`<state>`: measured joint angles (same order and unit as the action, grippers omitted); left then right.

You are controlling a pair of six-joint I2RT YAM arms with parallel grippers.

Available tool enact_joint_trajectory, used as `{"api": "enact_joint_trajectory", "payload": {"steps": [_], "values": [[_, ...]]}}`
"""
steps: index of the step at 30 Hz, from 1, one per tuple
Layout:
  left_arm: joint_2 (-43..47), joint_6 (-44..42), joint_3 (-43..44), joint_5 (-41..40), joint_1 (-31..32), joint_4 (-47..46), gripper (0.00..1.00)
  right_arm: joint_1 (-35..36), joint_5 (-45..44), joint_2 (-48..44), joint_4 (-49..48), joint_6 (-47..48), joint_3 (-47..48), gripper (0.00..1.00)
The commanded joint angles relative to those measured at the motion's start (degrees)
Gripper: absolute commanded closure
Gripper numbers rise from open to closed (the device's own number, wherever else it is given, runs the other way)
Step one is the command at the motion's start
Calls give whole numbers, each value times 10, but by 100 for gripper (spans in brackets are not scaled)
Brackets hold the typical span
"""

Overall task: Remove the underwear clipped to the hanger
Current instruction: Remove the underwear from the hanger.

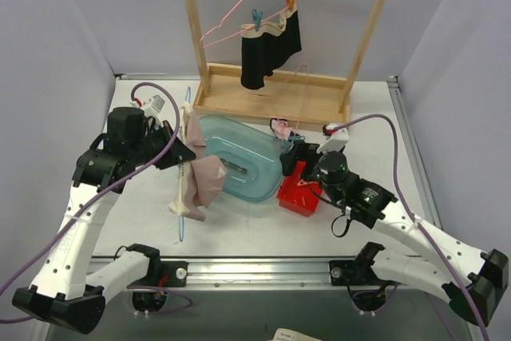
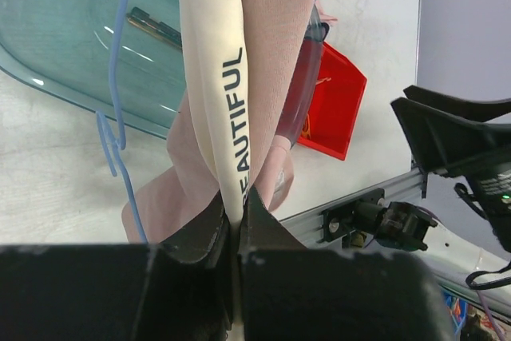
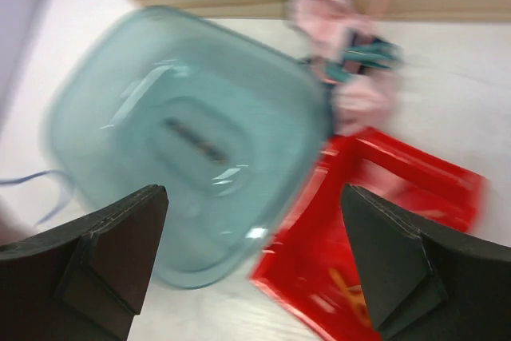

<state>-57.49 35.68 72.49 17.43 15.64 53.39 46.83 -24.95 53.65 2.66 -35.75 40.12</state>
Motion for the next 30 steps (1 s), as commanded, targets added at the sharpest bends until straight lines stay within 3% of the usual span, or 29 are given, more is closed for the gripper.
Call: {"api": "enact_joint_trajectory", "payload": {"steps": [1,4,9,12,19,22,23,24,26,28,30], "values": [[-2,-1,3,37,-5,-33,97,-4,267,3,-150,93,36,5],[-8,6,-12,59,-7,-53,97,17,389,72,-208,120,44,7],[-3,7,-24,87,-10,-65,97,92,366,175,-229,168,102,7],[7,-2,-21,98,-14,-63,97,90,354,192,-255,161,109,7],[24,-13,-31,145,-42,-56,97,64,443,185,-359,120,73,6],[30,-21,-41,228,-72,-70,98,7,417,134,-409,84,16,6],[35,-38,-43,307,-99,-76,97,-19,393,94,-416,48,-19,5],[37,-46,-44,327,-102,-77,97,-44,374,78,-417,33,-28,5],[47,-47,-45,349,-85,-90,97,-124,408,65,-420,1,-38,4],[58,-22,-75,429,-69,-135,98,-174,480,73,-455,-15,-45,4],[74,45,-102,512,-41,-242,97,-187,502,94,-463,-24,-37,5]]}}
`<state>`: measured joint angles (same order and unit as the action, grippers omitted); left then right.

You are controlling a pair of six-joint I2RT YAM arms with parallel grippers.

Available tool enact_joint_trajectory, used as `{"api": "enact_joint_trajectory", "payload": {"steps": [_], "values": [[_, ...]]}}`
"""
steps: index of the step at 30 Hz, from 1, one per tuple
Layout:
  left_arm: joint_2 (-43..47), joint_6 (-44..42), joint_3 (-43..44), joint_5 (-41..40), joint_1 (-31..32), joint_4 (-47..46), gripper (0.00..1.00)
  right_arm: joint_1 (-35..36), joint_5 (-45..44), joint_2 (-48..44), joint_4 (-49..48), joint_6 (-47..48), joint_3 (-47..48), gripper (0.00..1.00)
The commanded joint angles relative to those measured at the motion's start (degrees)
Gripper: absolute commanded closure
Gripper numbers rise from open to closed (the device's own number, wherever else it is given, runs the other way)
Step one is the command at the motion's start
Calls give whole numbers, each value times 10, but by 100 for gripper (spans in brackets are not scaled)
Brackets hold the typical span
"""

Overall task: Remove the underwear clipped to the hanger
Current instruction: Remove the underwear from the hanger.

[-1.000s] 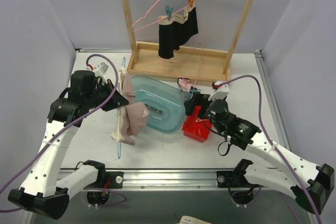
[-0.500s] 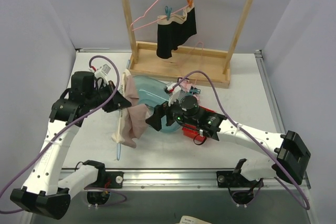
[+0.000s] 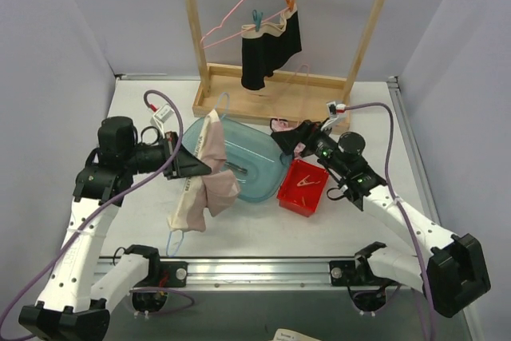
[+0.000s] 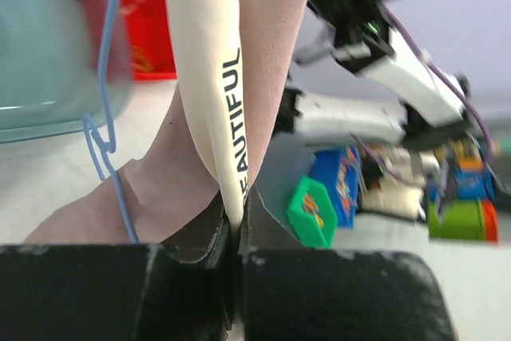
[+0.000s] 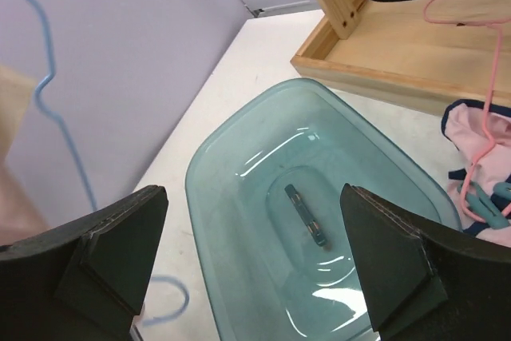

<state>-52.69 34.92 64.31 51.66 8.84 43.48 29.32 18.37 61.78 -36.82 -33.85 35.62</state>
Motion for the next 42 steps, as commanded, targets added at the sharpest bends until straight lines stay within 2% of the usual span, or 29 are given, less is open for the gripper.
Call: {"api": "enact_joint_trajectory", "payload": {"steps": [1,2,3,6,11,16,25,36,42], "values": [[31,71,-40,181,31,-191,98,-14,89,18,-79,-40,12,5],[44,98,-46,188,37,-213,97,-13,106,39,-91,-41,14,5],[47,105,-52,202,48,-225,97,-13,148,53,-116,-47,24,6],[54,107,-51,205,49,-227,97,2,193,98,-164,-52,38,9],[48,104,-45,205,47,-225,97,76,238,118,-150,-4,62,9],[43,103,-43,206,48,-223,97,101,242,101,-150,12,45,10],[43,86,-43,201,46,-199,98,100,185,19,-61,50,40,9],[44,92,-45,203,48,-208,97,133,206,114,-116,36,97,12],[46,89,-52,201,48,-208,97,146,218,105,-118,35,101,12]]}}
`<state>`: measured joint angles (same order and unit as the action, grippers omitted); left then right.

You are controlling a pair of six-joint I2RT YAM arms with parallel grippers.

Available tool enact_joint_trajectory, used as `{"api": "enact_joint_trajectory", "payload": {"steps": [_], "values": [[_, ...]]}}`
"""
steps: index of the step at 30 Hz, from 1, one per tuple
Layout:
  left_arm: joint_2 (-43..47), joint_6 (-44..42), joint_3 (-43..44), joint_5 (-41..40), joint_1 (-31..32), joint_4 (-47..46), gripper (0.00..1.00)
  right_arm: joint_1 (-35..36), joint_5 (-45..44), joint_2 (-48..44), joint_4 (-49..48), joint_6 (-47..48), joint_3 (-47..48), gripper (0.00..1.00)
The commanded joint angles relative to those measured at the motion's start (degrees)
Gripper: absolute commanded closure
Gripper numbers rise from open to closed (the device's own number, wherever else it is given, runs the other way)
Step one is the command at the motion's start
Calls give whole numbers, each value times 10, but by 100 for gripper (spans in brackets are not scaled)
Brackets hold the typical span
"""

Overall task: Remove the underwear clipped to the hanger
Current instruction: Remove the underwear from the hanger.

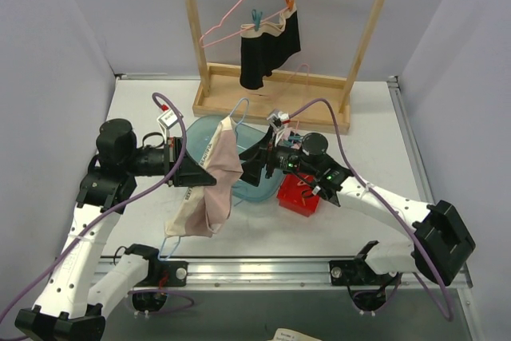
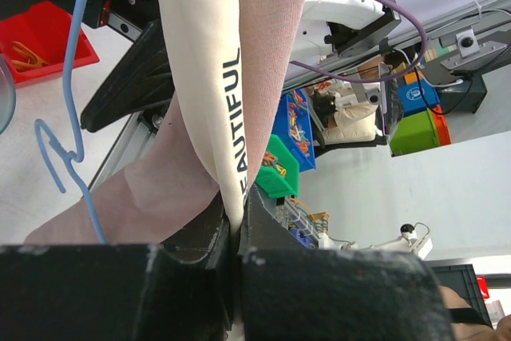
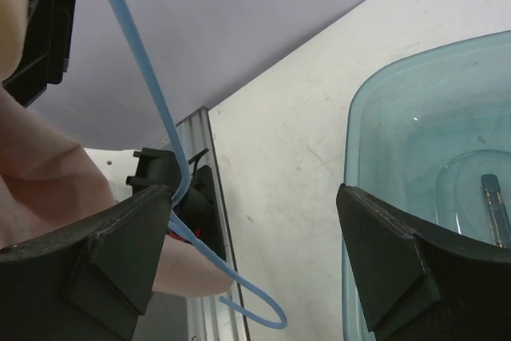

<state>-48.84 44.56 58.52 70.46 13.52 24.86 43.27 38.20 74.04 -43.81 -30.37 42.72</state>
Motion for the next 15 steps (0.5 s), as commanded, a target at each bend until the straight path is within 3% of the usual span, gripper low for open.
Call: {"api": "enact_joint_trajectory", "payload": {"steps": [1,7,12,15], "values": [[7,-10,7,12,1,-19,98,8,22,-22,-55,-4,25,13],[1,-21,7,6,1,-9,98,9,12,-46,-58,-13,17,12],[5,1,-2,13,2,-39,97,23,-15,20,-73,-23,61,16],[10,10,-3,15,2,-46,98,50,-32,63,-58,-7,98,28]]}}
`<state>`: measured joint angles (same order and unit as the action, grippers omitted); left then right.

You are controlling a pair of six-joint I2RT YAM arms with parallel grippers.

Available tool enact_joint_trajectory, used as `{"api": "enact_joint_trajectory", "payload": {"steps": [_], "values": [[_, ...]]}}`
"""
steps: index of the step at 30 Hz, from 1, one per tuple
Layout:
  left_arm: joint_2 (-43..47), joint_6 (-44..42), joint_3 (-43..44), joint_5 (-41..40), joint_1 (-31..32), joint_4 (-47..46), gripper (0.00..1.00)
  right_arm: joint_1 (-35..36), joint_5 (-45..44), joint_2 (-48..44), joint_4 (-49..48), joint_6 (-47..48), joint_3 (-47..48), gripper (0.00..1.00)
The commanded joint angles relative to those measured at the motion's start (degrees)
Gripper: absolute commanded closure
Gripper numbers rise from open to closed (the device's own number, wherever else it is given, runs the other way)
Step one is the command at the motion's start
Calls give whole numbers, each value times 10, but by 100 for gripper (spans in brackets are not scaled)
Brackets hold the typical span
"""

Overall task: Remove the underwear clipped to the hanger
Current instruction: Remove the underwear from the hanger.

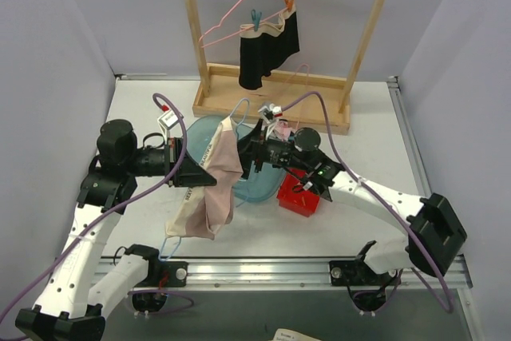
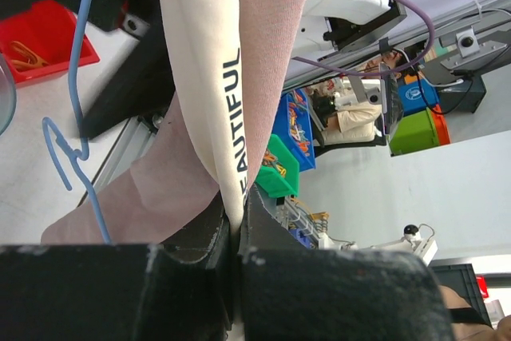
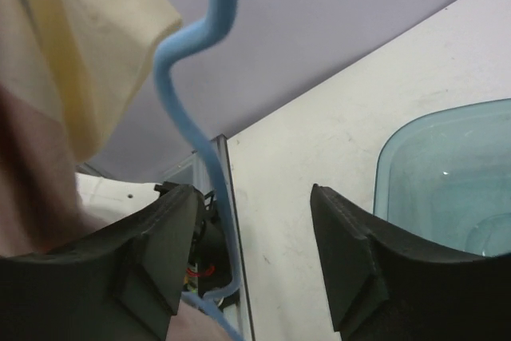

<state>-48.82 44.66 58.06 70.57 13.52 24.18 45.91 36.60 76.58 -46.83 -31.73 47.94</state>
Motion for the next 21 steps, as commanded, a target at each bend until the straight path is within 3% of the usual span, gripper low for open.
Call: {"api": "enact_joint_trajectory", "payload": {"steps": [1,2,3,5,6,7,8,9,12,14,15,16,21], "values": [[10,11,1,17,3,-42,98,30,-22,45,-20,10,52,44],[12,12,1,19,3,-45,97,35,-25,49,-19,11,55,54],[14,13,1,19,5,-46,98,36,-28,49,-14,16,54,71],[16,10,1,18,5,-34,95,37,-43,35,-2,21,48,87],[15,-8,4,14,3,-20,89,37,-56,27,22,30,40,100],[14,-30,11,-2,2,2,84,37,-76,18,36,37,37,100],[9,-60,35,-19,0,79,66,36,-85,10,46,41,32,100],[-1,-128,52,-38,-1,122,59,36,-93,-4,54,42,27,100],[-15,-213,102,-124,1,242,49,32,-117,-28,89,49,11,100],[-15,-221,108,-154,0,259,54,29,-127,-41,104,50,0,100],[-18,-227,106,-160,0,263,85,25,-129,-45,105,50,-4,100],[-21,-230,106,-169,0,270,97,25,-132,-49,111,49,-5,100],[-26,-254,102,-226,0,303,98,21,-137,-54,125,49,-4,100]]}}
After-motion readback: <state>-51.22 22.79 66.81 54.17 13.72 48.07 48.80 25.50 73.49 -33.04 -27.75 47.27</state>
